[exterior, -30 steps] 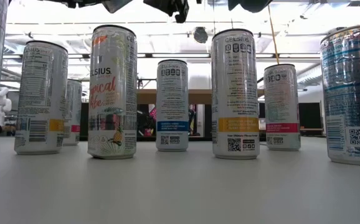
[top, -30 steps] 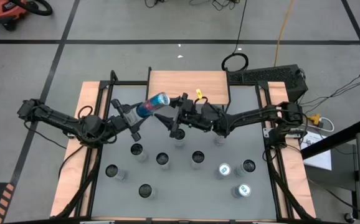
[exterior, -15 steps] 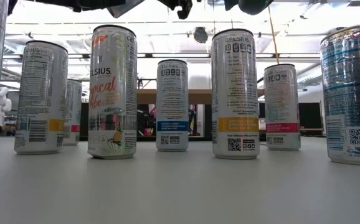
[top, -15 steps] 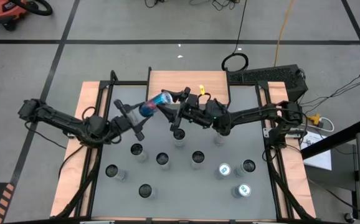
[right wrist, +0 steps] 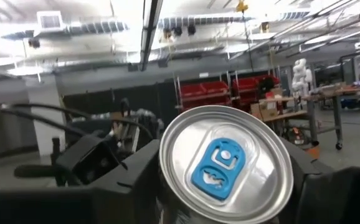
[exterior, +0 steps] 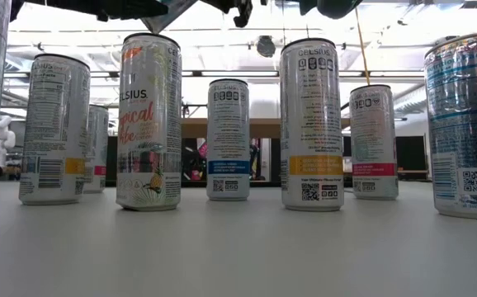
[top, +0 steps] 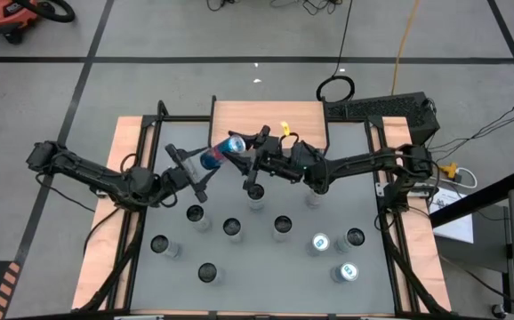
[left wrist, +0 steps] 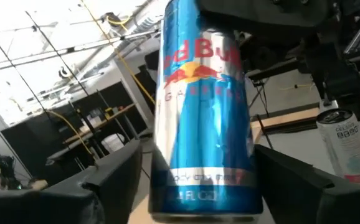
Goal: Place canned beverage on shelf
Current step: Put the top blue soda can on the shelf
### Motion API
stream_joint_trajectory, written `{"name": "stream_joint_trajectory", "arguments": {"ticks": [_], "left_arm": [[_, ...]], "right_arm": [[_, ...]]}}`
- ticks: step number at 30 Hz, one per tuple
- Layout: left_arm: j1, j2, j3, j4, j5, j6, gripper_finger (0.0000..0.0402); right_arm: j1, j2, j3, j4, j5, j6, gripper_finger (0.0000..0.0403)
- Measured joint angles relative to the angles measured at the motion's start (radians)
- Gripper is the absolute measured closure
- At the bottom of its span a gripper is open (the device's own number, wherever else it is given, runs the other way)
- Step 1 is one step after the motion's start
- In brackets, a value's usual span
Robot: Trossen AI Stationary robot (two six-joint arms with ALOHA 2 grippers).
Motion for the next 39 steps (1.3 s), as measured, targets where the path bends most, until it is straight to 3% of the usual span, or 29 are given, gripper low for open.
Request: {"name": "stream_joint_trajectory", "arguments": {"ticks": [7, 14, 17, 23, 30, 39], "left_arm": [[-0.002, -0.001, 0.001, -0.072, 0.002, -0.146, 0.0050], [-0.002, 0.000, 0.001, -0.128, 0.016, -0.246, 0.0043], [0.002, -0.001, 0.001, -0.121, -0.017, -0.287, 0.0043], [0.029, -0.001, 0.001, -0.124, -0.022, -0.298, 0.0043], [0.051, -0.001, 0.001, -0.126, 0.130, -0.308, 0.0042], [0.129, -0.001, 0.001, -0.124, 0.410, -0.398, 0.0042]], "right_arm": [[-0.017, -0.100, 0.000, -0.253, -0.011, -0.063, 0.0217], [-0.053, -0.239, 0.000, -0.559, -0.019, -0.180, 0.0216], [-0.086, -0.296, 0.000, -0.672, -0.080, -0.199, 0.0219], [-0.159, -0.394, 0.000, -0.819, -0.303, -0.193, 0.0218], [-0.235, -0.452, 0.000, -0.973, -0.536, -0.249, 0.0219], [-0.295, -0.462, 0.000, -1.142, -0.638, -0.395, 0.0217]]}}
